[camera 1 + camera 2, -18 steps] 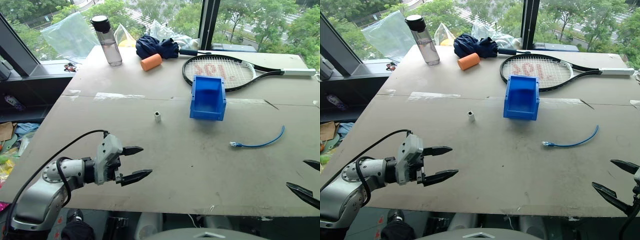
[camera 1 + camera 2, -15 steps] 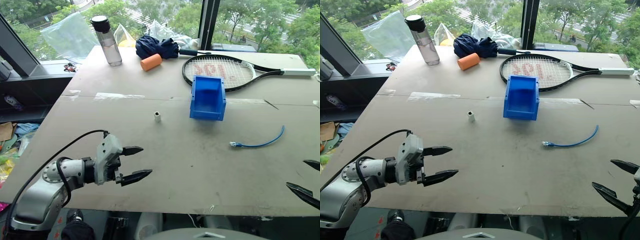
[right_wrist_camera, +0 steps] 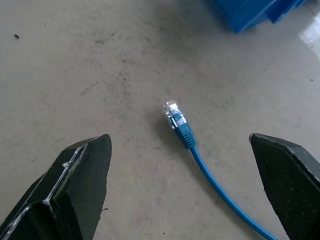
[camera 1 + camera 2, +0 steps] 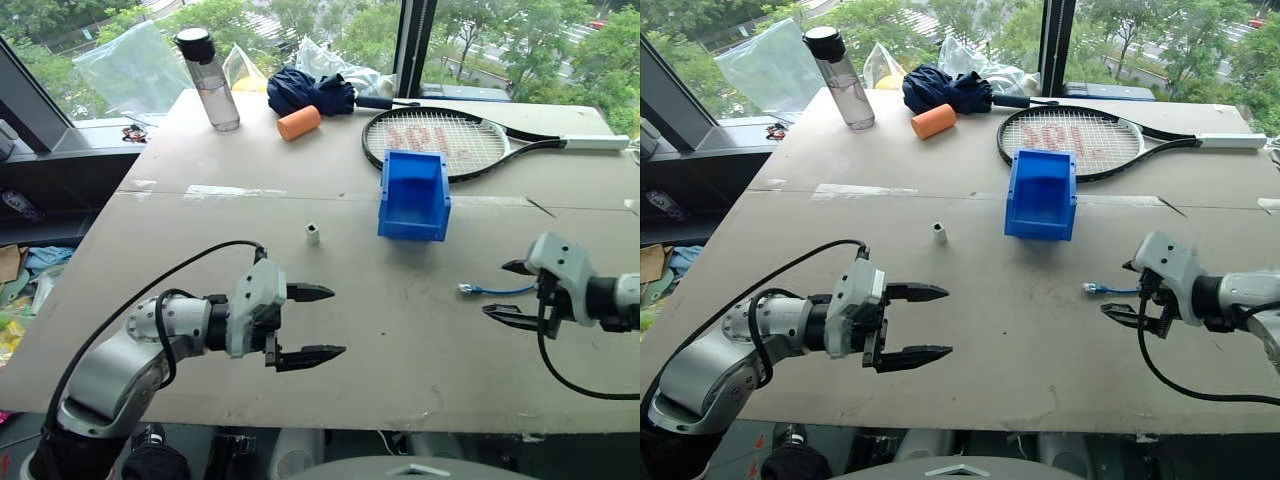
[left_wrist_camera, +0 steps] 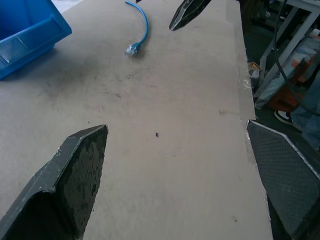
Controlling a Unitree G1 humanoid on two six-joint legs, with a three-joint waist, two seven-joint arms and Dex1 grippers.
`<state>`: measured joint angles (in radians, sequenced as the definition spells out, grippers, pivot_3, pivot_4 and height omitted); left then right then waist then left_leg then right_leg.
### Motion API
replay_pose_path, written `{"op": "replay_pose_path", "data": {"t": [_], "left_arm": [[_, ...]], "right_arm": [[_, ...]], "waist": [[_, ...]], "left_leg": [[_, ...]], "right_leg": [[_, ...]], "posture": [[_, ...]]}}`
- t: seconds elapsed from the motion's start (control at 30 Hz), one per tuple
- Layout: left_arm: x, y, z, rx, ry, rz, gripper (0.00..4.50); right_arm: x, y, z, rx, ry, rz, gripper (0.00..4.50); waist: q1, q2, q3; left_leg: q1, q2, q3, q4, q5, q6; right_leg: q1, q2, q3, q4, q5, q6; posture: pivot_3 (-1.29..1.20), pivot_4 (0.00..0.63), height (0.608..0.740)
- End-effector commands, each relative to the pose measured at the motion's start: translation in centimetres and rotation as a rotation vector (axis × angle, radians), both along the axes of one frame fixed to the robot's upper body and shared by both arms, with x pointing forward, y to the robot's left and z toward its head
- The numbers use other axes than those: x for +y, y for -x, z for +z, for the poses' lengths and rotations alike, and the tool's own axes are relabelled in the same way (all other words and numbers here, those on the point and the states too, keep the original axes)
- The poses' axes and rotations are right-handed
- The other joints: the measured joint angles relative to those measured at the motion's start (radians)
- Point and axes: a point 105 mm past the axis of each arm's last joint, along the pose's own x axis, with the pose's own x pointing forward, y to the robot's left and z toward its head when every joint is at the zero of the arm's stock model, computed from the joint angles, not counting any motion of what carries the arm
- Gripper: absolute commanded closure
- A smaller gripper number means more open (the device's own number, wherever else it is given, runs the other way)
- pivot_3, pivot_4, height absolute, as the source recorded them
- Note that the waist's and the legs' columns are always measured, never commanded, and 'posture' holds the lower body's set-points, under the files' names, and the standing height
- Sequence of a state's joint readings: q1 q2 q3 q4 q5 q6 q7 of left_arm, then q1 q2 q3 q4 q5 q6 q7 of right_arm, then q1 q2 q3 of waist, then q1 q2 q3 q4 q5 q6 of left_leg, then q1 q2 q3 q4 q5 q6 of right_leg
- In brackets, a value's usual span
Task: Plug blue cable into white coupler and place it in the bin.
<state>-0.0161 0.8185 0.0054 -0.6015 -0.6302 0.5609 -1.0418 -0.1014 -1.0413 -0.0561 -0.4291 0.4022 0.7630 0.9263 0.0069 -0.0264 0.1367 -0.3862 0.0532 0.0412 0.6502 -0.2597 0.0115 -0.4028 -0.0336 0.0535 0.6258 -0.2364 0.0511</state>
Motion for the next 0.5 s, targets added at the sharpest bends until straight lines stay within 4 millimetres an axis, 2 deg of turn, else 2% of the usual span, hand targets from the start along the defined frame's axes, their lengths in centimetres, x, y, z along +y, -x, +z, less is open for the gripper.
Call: {"op": "replay_pose_path", "data": {"t": [0.03, 0.23, 0.33, 0.5], "left_arm": [[-1.1, 0.6, 0.8, -0.059, -0.009, -0.058, 0.00], [-2.1, 2.1, 1.4, -0.083, 0.007, -0.087, 0.00], [-3.0, 3.5, 1.7, -0.089, 0.015, -0.094, 0.00], [-3.3, 2.3, 1.7, -0.087, 0.018, -0.071, 0.00]], "right_arm": [[0.0, -1.2, -1.2, 0.047, 0.045, -0.022, 0.03], [0.4, -3.5, -2.7, 0.133, 0.097, -0.046, 0.03], [0.7, -3.9, -3.3, 0.151, 0.131, -0.037, 1.37], [1.2, -4.0, -3.6, 0.154, 0.147, -0.020, 3.74]], "waist": [[0.000, 0.000, 0.000], [-0.004, 0.000, 0.000], [-0.006, 0.000, 0.000], [-0.005, -0.002, -0.001]], "left_leg": [[0.000, 0.000, 0.000, 0.000, 0.000, 0.000], [0.000, 0.000, 0.001, 0.001, 0.000, 0.000], [0.000, 0.000, 0.001, 0.001, 0.000, 0.000], [0.001, 0.000, 0.000, 0.001, 0.000, 0.000]], "right_leg": [[0.000, 0.000, 0.000, 0.000, 0.000, 0.000], [-0.001, 0.000, 0.001, 0.001, 0.000, 0.000], [-0.001, 0.000, 0.001, 0.001, 0.000, 0.000], [0.000, 0.001, 0.000, 0.001, 0.000, 0.000]], "posture": [[0.00, 0.150, 0.740], [0.00, 0.150, 0.740], [0.00, 0.150, 0.740], [0.00, 0.150, 0.740]]}}
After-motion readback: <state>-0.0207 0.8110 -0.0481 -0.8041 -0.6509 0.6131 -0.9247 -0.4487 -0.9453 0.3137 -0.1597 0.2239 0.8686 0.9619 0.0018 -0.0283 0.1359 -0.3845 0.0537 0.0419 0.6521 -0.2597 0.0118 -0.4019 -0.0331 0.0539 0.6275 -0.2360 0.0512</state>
